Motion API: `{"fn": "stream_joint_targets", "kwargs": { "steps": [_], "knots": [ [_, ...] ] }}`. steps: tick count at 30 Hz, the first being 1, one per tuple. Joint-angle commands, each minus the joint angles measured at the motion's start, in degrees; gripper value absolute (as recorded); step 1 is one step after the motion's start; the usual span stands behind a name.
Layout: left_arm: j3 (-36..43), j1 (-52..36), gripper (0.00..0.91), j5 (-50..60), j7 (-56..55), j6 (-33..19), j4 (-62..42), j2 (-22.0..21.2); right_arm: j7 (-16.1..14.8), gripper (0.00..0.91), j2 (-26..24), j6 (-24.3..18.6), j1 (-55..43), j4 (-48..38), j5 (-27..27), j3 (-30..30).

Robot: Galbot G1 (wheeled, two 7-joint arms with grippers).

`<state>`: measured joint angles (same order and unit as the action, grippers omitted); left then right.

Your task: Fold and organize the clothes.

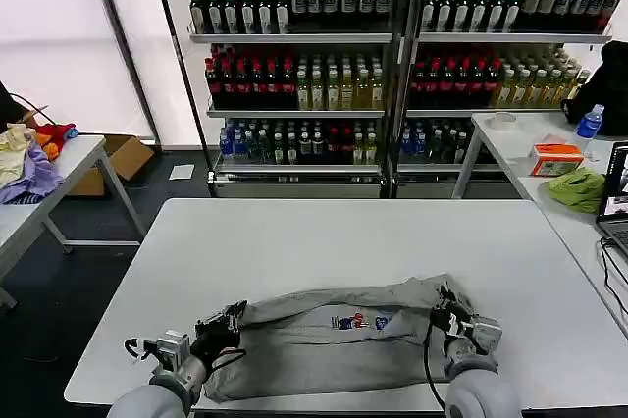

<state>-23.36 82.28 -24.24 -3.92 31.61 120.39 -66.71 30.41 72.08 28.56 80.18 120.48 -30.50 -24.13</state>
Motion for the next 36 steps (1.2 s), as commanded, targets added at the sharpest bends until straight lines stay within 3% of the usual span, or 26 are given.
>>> {"fn": "stream_joint_targets", "kwargs": {
  "steps": [1, 32, 34, 35, 36],
  "knots": [
    [-1.1, 4.1, 0.0, 1.7, 0.1, 0.0, 3.1, -0.9, 0.4, 0.0, -0.9, -0.6, 6.4, 4.2, 0.1, -1.9],
    [-2.0, 3.2, 0.01, 2.9, 1.9, -1.2, -1.2, -0.5, -0.7, 0.0, -1.0, -2.6, 8.1, -1.3, 3.1, -2.7],
    [-1.9, 3.4, 0.252, 3.4, 2.0, -0.9, -1.0, -0.8, -0.8, 0.0, -0.7, -2.7, 8.1, -1.6, 3.6, -2.3],
    [-1.8, 3.4, 0.474, 3.7, 2.0, -0.9, -1.0, -0.9, -0.8, 0.0, -0.6, -2.7, 8.1, -1.7, 3.9, -2.1],
    [-1.8, 3.4, 0.907, 4.1, 2.1, -1.0, -1.0, -1.1, -1.1, 0.151, -0.6, -2.7, 8.1, -1.8, 4.7, -2.0]
  ]
}}
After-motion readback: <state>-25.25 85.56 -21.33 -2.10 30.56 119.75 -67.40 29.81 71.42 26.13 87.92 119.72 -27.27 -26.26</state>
